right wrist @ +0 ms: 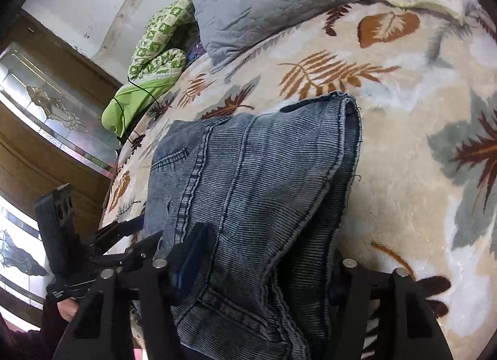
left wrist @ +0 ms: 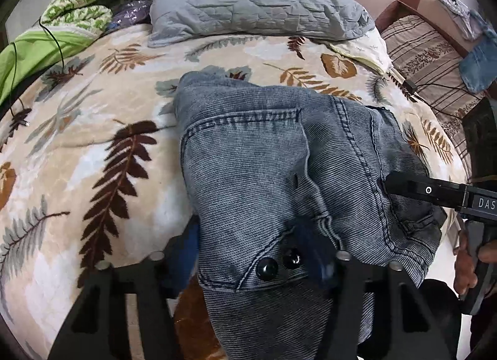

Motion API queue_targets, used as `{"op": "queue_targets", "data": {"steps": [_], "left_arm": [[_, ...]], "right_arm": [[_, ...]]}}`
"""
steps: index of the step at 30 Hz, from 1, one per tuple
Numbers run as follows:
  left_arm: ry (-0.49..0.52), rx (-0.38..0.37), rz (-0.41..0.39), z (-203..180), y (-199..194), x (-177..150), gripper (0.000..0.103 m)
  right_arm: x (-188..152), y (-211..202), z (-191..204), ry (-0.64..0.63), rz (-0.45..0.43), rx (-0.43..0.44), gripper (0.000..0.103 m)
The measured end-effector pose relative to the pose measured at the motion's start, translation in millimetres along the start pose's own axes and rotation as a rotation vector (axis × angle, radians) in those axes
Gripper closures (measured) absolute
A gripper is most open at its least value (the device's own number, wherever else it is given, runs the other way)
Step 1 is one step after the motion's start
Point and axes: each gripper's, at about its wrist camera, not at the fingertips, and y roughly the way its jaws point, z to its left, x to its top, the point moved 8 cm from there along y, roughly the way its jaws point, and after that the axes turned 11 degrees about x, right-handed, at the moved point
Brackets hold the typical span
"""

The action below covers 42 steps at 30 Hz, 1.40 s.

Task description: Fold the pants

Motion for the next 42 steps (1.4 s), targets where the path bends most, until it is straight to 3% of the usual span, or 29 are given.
{"op": "queue_targets", "data": {"steps": [3,8,13,19,21,23,25,27,28,30,31,34,35,38,42], "left_arm": [[-0.024,0.003,0.008,5.3,0.6,2.3,0.06],[-0.039,-0.017,0.01,10.4,-1.5,5.4,0.067],[-0.029,-0.008,-0.015,9.6,-10.4,13.7,0.071],[-0.014,0.006,-0.103,11.5,-34.4,44.2,0.076],[0.006,-0.019,-0.158,8.4,-44.1,60.2,0.09],[0.045,0.009,-0.208,3.8,-51.9,75.6,0.09],[0.079,0.066,-0.228,5.1,-54.3,84.0,0.09],[0.044,0.071,-0.22,18.1,-52.9,83.9,0.09],[0.024,0.065,-0.204,25.1,-49.5,81.2,0.089],[-0.024,0.074,-0.135,46.5,-33.9,68.3,0.07],[-0.045,0.074,-0.107,54.2,-27.7,62.2,0.066],[-0.144,0.032,0.003,78.6,-7.2,36.6,0.06],[-0.166,0.019,0.02,83.2,-4.6,29.5,0.057],[-0.214,-0.038,0.046,83.9,-0.7,16.8,0.034],[-0.223,-0.146,0.089,64.5,5.7,10.5,0.027]], "right_arm": [[2.4,-6.0,6.7,-0.033,-0.011,-0.015,0.052],[9.0,-9.9,16.9,-0.103,-0.013,-0.059,0.062],[14.5,-13.1,29.8,-0.18,-0.017,-0.09,0.063],[33.1,-12.3,50.2,-0.267,-0.032,-0.116,0.063],[43.3,-7.4,57.7,-0.289,-0.041,-0.109,0.063],[51.4,-0.1,67.5,-0.312,-0.042,-0.085,0.066],[55.4,8.6,67.0,-0.338,-0.018,-0.153,0.066],[52.7,11.3,57.2,-0.351,-0.003,-0.189,0.066],[50.5,10.2,51.5,-0.333,0.002,-0.176,0.066],[44.6,1.8,29.0,-0.231,-0.008,-0.117,0.065],[41.6,-1.3,18.7,-0.183,-0.005,-0.086,0.065],[31.9,-9.6,-9.4,-0.084,-0.013,-0.073,0.046],[28.0,-12.4,-18.8,-0.053,-0.016,-0.069,0.046],[20.8,-17.1,-34.0,0.04,-0.038,0.012,0.037],[16.1,-14.5,-41.8,0.111,-0.049,0.083,0.034]]}}
